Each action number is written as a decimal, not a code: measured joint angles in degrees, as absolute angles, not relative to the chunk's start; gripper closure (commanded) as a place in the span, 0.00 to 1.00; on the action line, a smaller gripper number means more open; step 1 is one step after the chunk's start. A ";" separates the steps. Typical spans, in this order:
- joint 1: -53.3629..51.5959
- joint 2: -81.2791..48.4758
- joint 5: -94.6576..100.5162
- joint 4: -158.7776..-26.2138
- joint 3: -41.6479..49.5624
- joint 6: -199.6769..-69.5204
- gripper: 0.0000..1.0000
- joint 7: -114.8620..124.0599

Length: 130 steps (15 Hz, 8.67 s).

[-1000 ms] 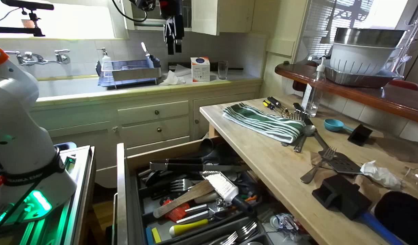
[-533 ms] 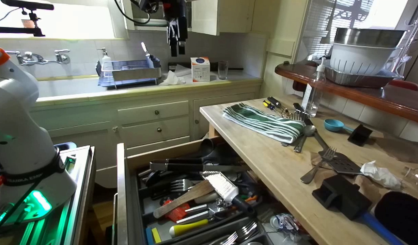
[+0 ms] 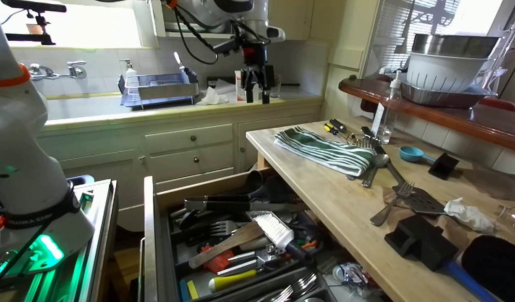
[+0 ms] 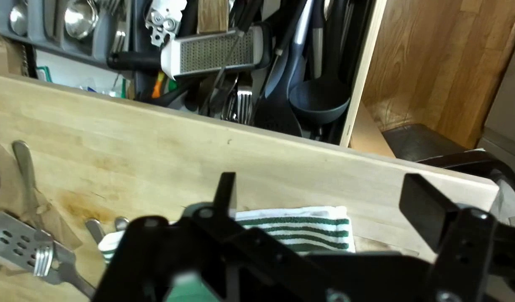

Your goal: Unfold the towel once

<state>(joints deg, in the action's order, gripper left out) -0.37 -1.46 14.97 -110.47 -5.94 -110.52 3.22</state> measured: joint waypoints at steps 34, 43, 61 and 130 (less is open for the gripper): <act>-5.04 -21.95 16.79 -106.44 -1.97 -145.01 0.95 2.32; -5.54 -21.50 16.64 -106.39 -1.35 -143.44 0.55 2.51; -6.33 -21.27 16.44 -106.34 -1.43 -143.41 0.45 3.28; 13.58 -29.56 11.34 -73.37 19.26 -157.08 0.00 13.15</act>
<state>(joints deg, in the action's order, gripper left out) 13.58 -29.56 11.34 -73.37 19.26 -157.08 13.15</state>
